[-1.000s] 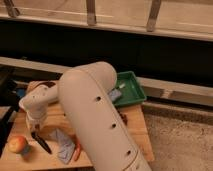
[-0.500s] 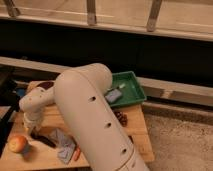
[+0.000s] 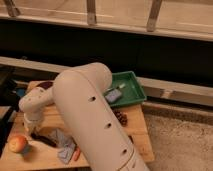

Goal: Place brush in red bowl

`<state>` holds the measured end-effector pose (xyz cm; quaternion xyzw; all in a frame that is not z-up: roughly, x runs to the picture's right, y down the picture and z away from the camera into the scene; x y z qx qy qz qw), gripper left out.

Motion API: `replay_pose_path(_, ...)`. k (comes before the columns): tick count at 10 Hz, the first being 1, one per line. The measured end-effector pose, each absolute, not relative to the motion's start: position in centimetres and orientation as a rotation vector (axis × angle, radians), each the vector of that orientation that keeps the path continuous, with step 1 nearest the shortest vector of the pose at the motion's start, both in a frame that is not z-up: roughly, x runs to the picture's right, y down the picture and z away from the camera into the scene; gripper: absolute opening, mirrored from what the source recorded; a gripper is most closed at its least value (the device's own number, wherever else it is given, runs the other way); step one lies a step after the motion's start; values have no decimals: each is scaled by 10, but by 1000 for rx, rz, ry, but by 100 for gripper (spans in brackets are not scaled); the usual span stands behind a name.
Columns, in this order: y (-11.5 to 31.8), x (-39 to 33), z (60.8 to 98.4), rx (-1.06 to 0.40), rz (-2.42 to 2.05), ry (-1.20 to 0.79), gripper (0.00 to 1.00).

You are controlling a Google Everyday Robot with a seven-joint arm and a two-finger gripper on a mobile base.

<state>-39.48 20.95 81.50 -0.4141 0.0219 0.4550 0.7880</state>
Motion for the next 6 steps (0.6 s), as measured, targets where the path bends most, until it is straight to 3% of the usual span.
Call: replay_pose_path(6, 102, -372, 786, -728, 1042, -95, 0)
